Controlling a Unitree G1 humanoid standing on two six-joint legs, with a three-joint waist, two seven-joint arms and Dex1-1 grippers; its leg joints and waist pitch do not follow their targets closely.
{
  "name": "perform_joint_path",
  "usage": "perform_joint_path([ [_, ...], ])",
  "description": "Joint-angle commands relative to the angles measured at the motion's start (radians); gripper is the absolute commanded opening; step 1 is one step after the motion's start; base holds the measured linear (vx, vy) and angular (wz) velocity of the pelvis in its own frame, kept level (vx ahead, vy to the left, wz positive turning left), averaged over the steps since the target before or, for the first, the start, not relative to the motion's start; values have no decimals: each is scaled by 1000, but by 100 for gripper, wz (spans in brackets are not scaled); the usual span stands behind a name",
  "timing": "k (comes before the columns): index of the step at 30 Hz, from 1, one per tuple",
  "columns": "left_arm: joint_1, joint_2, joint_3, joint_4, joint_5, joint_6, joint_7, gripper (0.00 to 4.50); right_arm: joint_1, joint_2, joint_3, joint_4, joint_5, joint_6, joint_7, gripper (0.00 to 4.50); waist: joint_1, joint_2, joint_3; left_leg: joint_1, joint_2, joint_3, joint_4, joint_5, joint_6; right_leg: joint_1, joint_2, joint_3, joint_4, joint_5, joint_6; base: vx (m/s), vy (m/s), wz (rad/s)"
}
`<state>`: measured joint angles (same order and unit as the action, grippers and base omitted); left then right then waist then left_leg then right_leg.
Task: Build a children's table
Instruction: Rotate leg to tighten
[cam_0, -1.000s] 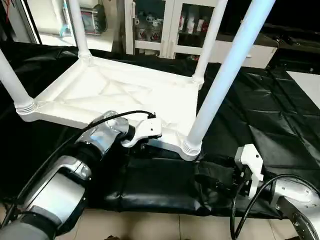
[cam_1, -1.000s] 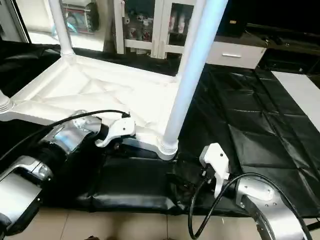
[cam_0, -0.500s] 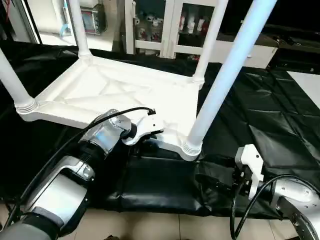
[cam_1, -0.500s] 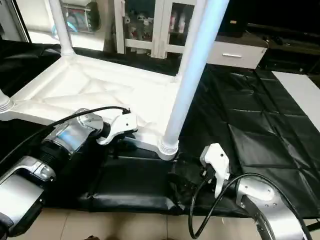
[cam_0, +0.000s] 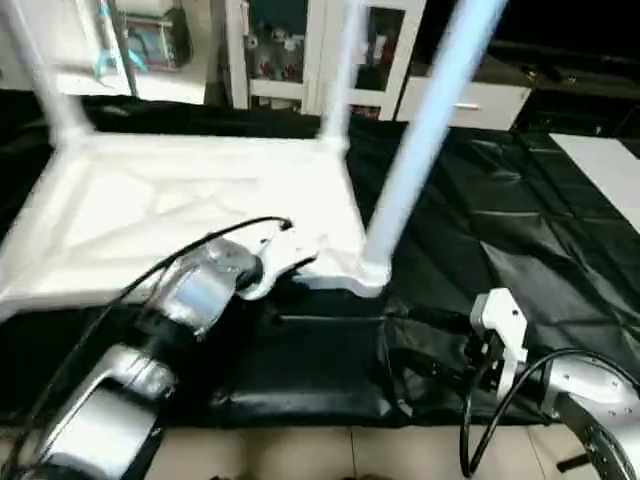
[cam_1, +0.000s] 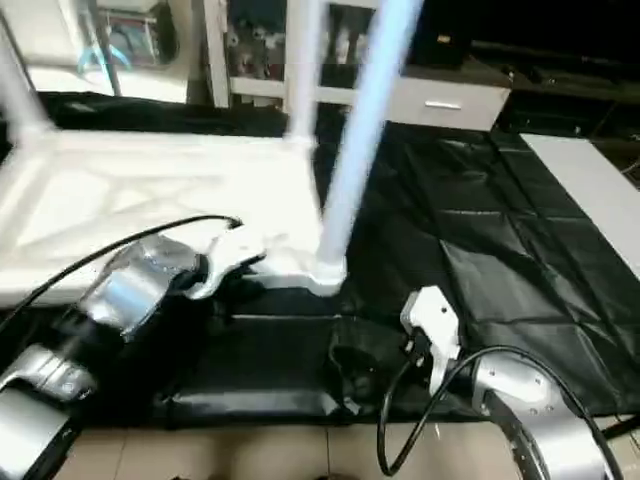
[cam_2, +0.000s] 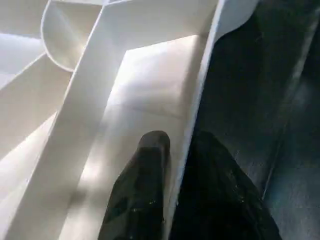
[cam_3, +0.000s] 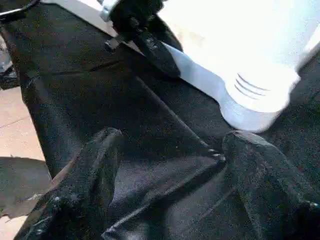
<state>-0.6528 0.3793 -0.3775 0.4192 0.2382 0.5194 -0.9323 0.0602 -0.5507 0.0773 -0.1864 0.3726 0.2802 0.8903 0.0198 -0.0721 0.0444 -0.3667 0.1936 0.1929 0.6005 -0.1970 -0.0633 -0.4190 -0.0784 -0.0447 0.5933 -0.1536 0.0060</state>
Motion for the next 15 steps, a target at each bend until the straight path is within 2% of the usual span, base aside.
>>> perform_joint_path([
  [1, 61, 53, 2, -53, 16, -30, -4, 61, -10, -1, -4, 8, -13, -7, -3, 352, 13, -3, -49, 3, 40, -28, -82, -298, 38, 39, -64, 31, -88, -456, -140, 0, 0, 0],
  [2, 78, 63, -4, -79, 8, -61, -19, 61, -11, 0, -4, 9, -13, -8, -3, 352, 12, -3, -48, 1, 40, -30, -83, -299, 39, 40, -63, 31, -89, -459, -137, 0, 0, 0],
  [3, 116, 71, -2, -125, -33, -155, -56, 56, -15, 2, -4, 15, -16, -12, -5, 352, 8, -1, -49, 2, 42, -29, -85, -303, 35, 39, -62, 32, -87, -451, -136, 0, 0, 0],
  [4, 123, 71, -2, -134, -41, -174, -63, 50, -17, 2, -4, 17, -17, -13, -6, 352, 7, -4, -48, 4, 42, -27, -84, -310, 37, 35, -61, 33, -88, -442, -140, 0, 0, 0],
  [5, 129, 72, -1, -142, -48, -190, -69, 50, -18, 3, -4, 18, -17, -14, -7, 352, 12, 1, -49, 11, 43, -25, -82, -316, 35, 30, -60, 34, -87, -428, -147, 0, 0, 0],
  [6, 143, 78, -4, -160, -60, -199, -90, 41, -21, 4, -5, 22, -19, -17, -9, 352, 13, 1, -50, 12, 43, -23, -82, -311, 33, 30, -59, 36, -84, -407, -152, 0, 0, 0],
  [7, 159, 95, -24, -170, -51, -249, -102, 30, -29, 8, -9, 36, -30, -29, -21, 352, 17, -3, -49, 8, 43, -22, -84, -307, 33, 32, -57, 36, -81, -384, -157, 0, 0, 0],
  [8, 159, 95, -24, -170, -51, -249, -102, 23, -29, 8, -9, 36, -30, -29, -21, 352, 20, -1, -48, 10, 42, -22, -86, -310, 31, 31, -58, 36, -81, -386, -154, 0, 0, 0],
  [9, 167, 96, -26, -175, -59, -273, -105, 19, -34, 11, -11, 43, -34, -34, -27, 352, 22, -3, -48, 12, 42, -21, -84, -312, 30, 29, -58, 36, -81, -389, -153, 0, 0, 0],
  [10, 167, 86, -27, -166, -57, -315, -83, 16, -40, 15, -14, 51, -38, -39, -35, 352, 26, 0, -46, 14, 42, -20, -85, -324, 26, 27, -57, 37, -83, -403, -149, 0, 0, 0],
  [11, 168, 78, -29, -163, -57, -345, -69, 12, -44, 17, -16, 55, -39, -40, -39, 352, 27, -1, -48, 10, 41, -22, -86, -317, 22, 32, -58, 37, -81, -398, -144, 0, 0, 0],
  [13, 173, 75, -45, -152, -51, -417, -56, 6, -50, 18, -16, 61, -38, -39, -41, 352, 30, -1, -50, 11, 41, -22, -86, -309, 22, 32, -57, 37, -79, -382, -139, 0, 0, 0],
  [15, 179, 74, -43, -148, -47, -436, -55, 5, -50, 18, -17, 61, -40, -39, -40, 352, 34, 4, -51, 11, 41, -21, -85, -296, 22, 33, -58, 39, -75, -354, -142, 0, 0, 0],
])
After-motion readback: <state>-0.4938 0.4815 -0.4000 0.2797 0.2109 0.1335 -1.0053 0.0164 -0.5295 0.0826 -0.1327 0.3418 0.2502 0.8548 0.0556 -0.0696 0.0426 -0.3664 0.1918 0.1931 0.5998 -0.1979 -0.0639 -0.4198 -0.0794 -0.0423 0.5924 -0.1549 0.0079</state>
